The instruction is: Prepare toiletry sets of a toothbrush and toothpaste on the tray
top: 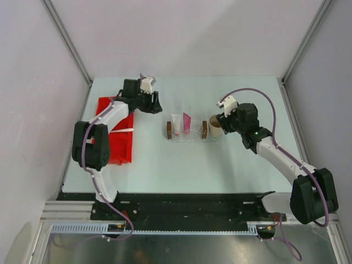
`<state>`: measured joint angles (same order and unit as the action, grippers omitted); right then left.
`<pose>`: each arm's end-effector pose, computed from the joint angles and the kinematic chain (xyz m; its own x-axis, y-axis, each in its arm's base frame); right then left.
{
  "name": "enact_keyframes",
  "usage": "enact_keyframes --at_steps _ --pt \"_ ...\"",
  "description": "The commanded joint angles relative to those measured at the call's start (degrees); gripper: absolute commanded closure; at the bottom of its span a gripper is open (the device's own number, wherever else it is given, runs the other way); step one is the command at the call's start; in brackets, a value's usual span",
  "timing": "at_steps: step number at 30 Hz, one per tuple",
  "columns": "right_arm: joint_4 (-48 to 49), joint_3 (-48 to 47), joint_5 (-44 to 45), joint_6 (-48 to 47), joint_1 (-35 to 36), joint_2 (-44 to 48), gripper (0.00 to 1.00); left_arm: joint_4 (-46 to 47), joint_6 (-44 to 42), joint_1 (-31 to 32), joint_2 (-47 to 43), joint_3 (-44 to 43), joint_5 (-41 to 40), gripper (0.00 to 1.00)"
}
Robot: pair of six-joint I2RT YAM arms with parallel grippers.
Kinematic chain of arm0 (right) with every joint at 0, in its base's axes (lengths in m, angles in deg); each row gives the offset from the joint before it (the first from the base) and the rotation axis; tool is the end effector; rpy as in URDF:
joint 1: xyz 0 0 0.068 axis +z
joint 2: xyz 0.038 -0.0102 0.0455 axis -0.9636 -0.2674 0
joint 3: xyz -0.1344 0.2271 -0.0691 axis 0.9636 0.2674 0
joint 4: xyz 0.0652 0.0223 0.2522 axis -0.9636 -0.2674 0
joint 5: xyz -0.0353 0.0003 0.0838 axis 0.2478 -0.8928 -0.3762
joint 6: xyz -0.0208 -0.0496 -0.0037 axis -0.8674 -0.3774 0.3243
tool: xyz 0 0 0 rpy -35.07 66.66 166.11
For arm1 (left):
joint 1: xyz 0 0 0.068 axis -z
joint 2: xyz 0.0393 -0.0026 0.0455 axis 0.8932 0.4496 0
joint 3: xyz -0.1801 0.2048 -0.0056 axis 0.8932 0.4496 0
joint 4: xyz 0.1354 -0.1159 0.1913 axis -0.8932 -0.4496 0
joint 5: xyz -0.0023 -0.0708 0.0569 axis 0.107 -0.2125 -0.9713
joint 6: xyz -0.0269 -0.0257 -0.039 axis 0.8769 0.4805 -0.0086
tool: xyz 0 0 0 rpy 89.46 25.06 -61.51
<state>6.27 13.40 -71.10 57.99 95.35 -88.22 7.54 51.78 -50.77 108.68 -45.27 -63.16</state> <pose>0.2688 0.1035 0.2687 -0.2530 -0.5057 -0.8248 -0.5149 0.7921 -0.3278 0.4095 -0.1061 0.2327 -0.6597 0.1367 -0.7390 0.4935 0.8204 -0.2887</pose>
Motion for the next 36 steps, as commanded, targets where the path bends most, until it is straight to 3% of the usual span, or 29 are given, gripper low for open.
enact_keyframes --at_steps 1,7,16,23,36 --pt "0.26 -0.09 -1.40 0.70 -0.30 1.60 0.37 0.55 -0.51 -3.63 -9.17 -0.20 1.94 0.39" --pt "0.43 -0.09 -2.28 1.06 -0.30 2.22 0.37 -7.25 -10.42 -5.57 -20.25 4.20 -0.50 0.39" --pt "0.44 -0.09 -2.99 0.53 0.85 1.78 0.37 -18.77 -28.25 -7.94 -27.74 8.77 -5.52 0.40" --pt "0.26 -0.09 -2.55 -0.26 1.90 0.90 0.37 -20.37 -40.49 -7.86 -27.66 12.64 -8.69 0.39" --pt "-0.18 -0.09 -2.63 -0.61 2.25 -0.59 0.38 -22.91 -57.89 -7.85 -19.48 12.82 -9.04 0.39"
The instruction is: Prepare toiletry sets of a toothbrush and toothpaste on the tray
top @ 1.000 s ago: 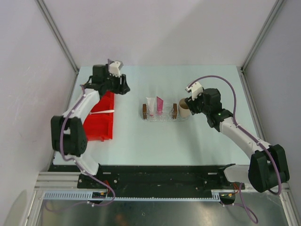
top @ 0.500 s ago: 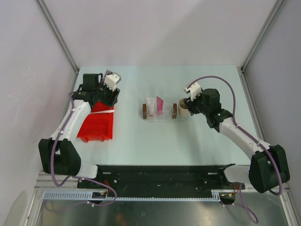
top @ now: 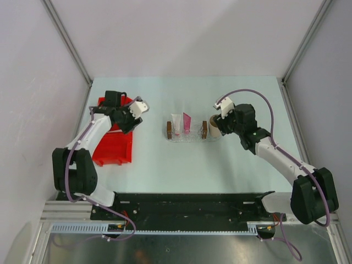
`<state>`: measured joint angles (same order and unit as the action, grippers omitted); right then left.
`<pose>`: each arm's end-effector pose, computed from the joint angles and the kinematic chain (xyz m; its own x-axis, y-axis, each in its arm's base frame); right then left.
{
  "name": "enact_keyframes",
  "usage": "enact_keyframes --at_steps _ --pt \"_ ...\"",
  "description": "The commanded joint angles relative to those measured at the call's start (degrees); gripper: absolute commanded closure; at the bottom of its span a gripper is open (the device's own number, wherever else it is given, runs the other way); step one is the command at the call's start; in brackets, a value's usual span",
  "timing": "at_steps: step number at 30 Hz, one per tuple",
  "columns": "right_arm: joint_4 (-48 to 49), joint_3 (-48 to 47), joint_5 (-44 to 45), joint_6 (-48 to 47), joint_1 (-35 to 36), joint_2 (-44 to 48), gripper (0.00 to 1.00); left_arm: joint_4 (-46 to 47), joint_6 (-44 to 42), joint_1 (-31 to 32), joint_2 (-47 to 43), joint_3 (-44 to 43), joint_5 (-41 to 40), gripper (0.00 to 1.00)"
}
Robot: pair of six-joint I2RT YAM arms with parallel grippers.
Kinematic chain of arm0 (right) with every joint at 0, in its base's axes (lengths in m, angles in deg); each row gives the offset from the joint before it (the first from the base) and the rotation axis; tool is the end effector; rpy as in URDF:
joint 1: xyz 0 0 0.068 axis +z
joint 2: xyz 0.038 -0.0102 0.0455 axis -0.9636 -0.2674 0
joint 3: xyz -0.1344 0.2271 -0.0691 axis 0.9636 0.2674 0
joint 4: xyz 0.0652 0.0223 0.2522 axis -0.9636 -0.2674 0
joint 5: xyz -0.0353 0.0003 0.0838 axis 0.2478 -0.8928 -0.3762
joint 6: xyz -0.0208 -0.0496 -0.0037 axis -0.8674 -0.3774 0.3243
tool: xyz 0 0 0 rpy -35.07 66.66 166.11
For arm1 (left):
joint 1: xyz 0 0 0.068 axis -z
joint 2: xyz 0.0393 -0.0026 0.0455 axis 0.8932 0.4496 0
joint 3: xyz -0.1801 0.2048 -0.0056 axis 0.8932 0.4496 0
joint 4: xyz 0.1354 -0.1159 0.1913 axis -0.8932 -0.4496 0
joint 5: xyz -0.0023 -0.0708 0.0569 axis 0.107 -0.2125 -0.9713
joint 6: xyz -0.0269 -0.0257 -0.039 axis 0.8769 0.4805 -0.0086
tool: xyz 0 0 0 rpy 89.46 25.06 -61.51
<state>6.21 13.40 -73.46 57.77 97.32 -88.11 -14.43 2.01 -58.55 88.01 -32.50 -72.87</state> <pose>0.2642 0.1138 0.2691 -0.2200 -0.5107 -0.8312 -0.5728 0.7573 -0.3137 0.3145 -0.0352 0.2599 -0.3718 0.7640 -0.5274 0.7729 0.5695 0.2800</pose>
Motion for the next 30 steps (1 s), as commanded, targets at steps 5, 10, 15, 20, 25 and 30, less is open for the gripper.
enact_keyframes --at_steps 5,10,15,20,25,30 --pt "-0.03 -0.09 0.16 -0.57 0.55 -1.14 0.38 -1.21 -11.39 -0.07 5.05 -0.47 0.58 0.40" --pt "-0.46 -0.09 -0.27 -0.75 0.55 -1.32 0.38 -1.48 -13.06 -0.07 8.13 -1.00 0.49 0.41" --pt "-0.47 -0.09 -0.27 -0.83 0.55 -1.41 0.38 -1.48 -13.59 -0.07 10.51 -2.05 0.05 0.41" --pt "-0.64 -0.09 -0.27 -0.83 0.64 -1.50 0.38 -1.48 -13.32 -0.07 11.65 -2.93 -0.57 0.41" --pt "-0.73 -0.09 -0.27 -0.83 0.55 -1.50 0.38 -1.48 -13.41 -0.16 12.62 -3.20 -1.09 0.44" --pt "-0.82 -0.18 -0.45 -0.75 0.55 -1.67 0.38 -1.30 -13.15 -0.16 13.06 -3.73 -1.18 0.51"
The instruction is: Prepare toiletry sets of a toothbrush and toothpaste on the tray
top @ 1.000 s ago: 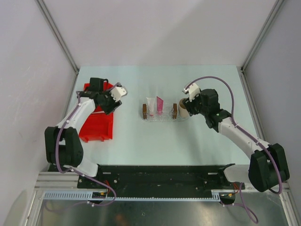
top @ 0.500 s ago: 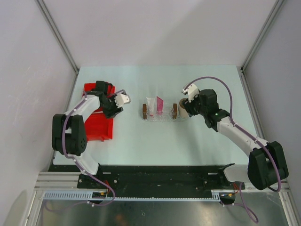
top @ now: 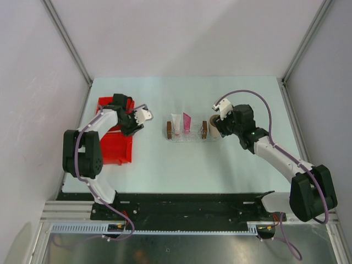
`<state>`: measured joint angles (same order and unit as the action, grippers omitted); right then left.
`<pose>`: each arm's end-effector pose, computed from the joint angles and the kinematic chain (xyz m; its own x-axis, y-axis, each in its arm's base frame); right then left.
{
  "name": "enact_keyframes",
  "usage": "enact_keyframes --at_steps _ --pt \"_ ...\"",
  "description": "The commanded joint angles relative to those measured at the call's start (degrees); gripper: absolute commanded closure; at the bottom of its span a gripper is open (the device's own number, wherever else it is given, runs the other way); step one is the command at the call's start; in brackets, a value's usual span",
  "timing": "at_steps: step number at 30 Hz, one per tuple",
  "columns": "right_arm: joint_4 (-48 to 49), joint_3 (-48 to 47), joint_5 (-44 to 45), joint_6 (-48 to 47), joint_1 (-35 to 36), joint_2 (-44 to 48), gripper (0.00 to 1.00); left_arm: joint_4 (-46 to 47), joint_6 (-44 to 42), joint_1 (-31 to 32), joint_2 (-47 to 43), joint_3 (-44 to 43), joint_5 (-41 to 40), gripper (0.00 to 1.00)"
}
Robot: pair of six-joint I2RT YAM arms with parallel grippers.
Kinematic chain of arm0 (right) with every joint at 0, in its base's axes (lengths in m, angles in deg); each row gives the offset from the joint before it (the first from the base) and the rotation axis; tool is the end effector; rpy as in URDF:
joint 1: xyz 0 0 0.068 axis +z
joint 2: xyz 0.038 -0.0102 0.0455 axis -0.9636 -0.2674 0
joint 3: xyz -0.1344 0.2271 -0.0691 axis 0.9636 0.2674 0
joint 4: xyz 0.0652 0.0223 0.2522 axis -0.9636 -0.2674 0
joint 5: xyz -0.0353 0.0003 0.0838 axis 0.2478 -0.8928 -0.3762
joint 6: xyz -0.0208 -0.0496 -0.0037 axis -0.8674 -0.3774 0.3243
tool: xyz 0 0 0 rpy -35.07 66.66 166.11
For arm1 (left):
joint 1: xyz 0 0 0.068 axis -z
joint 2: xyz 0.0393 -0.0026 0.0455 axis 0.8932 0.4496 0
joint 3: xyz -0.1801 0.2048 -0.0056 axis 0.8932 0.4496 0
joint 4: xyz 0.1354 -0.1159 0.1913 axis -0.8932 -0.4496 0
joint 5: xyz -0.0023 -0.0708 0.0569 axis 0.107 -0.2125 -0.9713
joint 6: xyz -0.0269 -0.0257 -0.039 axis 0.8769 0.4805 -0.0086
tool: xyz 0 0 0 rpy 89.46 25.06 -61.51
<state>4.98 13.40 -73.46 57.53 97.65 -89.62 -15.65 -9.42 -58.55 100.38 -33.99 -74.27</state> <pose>0.2661 0.1165 0.2600 -0.2507 -0.5305 -0.8098 -0.5917 0.7460 -0.3055 0.3415 -0.0366 0.1992 -0.3086 0.8750 -0.3730 0.8888 0.4050 0.2147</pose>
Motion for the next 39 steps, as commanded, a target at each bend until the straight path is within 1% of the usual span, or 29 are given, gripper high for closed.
enact_keyframes --at_steps 1,5,8,9,17,22,23,27,33,39 --pt "0.32 -0.09 -0.54 -0.51 0.22 -0.25 0.38 -0.16 -1.63 -0.16 0.78 -2.41 0.22 0.51" --pt "0.23 -0.09 -0.54 -0.42 0.22 -0.16 0.38 -0.17 -1.28 -0.25 1.22 -3.21 -0.14 0.54" --pt "0.14 -0.09 -0.62 -0.42 0.22 0.01 0.38 -0.17 -1.10 -0.25 1.48 -3.56 -0.22 0.58" --pt "0.14 -0.18 -0.54 -0.42 0.13 0.01 0.38 -0.08 -1.10 -0.34 1.48 -3.65 -0.40 0.61" --pt "0.23 -0.09 -0.54 -0.42 0.13 -0.08 0.39 -0.25 -0.49 -0.25 0.78 -4.35 -0.49 0.74" --pt "0.06 -0.09 -0.63 -0.33 0.22 -0.25 0.39 -0.25 -0.40 -0.34 0.25 -5.05 -0.66 0.84" --pt "0.05 -0.09 -0.63 -0.24 0.22 -0.16 0.39 -0.25 -0.22 -0.25 0.08 -5.14 -0.66 0.88" --pt "0.23 -0.09 -0.63 -0.16 0.31 0.01 0.39 -0.25 -0.05 -0.25 -0.80 -6.10 -0.84 0.93" --pt "0.23 -0.09 -0.80 -0.15 0.31 0.10 0.39 -0.25 0.13 -0.25 -2.74 -7.16 -1.37 1.00" --pt "0.23 -0.09 -0.71 -0.15 0.31 0.01 0.39 -0.43 -0.13 -0.25 -5.28 -8.74 -0.93 1.00"
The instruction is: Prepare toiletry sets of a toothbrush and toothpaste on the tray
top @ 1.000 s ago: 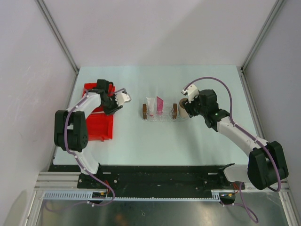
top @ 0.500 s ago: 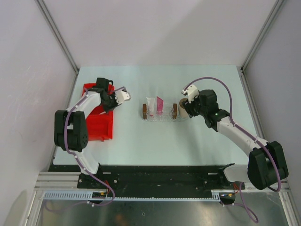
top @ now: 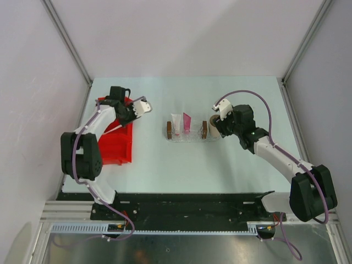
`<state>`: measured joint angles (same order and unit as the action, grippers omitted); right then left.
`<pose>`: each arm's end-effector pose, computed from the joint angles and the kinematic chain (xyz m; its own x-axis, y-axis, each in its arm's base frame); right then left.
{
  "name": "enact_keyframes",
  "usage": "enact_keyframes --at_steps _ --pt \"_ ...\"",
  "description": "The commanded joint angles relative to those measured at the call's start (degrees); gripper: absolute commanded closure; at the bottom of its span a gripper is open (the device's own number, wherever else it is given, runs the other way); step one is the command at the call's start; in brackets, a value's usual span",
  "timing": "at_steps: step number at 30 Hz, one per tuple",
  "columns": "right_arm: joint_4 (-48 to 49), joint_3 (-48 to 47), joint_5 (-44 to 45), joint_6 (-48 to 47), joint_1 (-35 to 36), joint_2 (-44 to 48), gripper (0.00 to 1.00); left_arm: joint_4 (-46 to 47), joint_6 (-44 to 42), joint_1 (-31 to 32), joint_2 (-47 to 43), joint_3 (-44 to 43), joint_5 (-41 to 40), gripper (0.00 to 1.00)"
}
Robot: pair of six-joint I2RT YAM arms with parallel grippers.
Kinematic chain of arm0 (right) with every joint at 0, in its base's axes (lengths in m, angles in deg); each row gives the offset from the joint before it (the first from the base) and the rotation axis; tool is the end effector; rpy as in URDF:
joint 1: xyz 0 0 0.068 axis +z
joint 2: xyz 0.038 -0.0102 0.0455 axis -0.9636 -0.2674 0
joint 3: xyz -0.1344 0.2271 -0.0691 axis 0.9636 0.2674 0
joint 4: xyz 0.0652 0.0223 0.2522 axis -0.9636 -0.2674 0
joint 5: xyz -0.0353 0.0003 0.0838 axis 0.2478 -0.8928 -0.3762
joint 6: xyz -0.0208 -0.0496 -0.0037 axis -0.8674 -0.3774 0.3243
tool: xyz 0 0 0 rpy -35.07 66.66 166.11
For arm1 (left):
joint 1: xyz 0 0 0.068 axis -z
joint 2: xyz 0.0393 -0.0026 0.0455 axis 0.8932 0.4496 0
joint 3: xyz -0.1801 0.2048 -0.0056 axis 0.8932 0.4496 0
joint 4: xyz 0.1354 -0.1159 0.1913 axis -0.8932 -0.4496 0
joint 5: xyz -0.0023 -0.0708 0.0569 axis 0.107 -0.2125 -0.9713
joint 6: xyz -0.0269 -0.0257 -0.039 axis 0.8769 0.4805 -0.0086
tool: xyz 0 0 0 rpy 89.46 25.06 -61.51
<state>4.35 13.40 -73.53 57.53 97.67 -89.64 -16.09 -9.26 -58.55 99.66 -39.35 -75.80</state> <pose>0.2656 0.1164 0.2589 -0.2586 -0.5340 -0.8050 -0.5960 0.7440 -0.3021 0.3545 -0.0368 0.2299 -0.2826 0.8767 -0.3892 0.8572 0.4129 0.3077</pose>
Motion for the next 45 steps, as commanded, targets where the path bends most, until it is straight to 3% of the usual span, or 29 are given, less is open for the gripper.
enact_keyframes --at_steps 1,9,17,20,24,28,34,40,45 --pt "0.95 -0.09 -0.65 -0.15 0.29 0.12 0.39 -0.17 -0.11 -0.25 -5.00 -3.74 0.86 1.00" --pt "1.48 -0.18 -0.56 -0.33 0.55 0.30 0.38 -2.19 3.05 0.10 -11.67 -6.64 5.17 1.00" --pt "2.02 -2.71 -3.19 -0.51 0.90 4.60 0.37 -2.36 17.01 0.10 -19.59 -13.58 17.11 1.00" --pt "-1.23 -7.62 -8.10 1.07 -0.06 5.39 0.36 -2.28 25.00 0.10 -21.17 -18.14 22.82 1.00" --pt "-2.39 -14.57 -22.39 8.52 -1.91 5.66 0.36 -1.84 37.22 0.01 -21.79 -24.30 34.84 1.00" --pt "2.17 -19.95 -34.37 18.96 -2.17 4.26 0.37 6.23 53.83 1.85 -22.14 -26.42 38.39 1.00" --pt "16.84 -25.39 -44.94 37.70 -0.60 -1.63 0.37 25.21 70.80 6.07 -27.50 -17.99 33.49 1.00" --pt "12.30 -31.29 -43.01 35.00 5.56 -6.20 0.37 44.11 87.50 7.48 -31.89 -8.59 30.31 1.00" --pt "10.01 -34.10 -42.66 33.25 8.80 -7.70 0.37 48.95 94.36 7.66 -31.90 -5.77 28.73 1.00"
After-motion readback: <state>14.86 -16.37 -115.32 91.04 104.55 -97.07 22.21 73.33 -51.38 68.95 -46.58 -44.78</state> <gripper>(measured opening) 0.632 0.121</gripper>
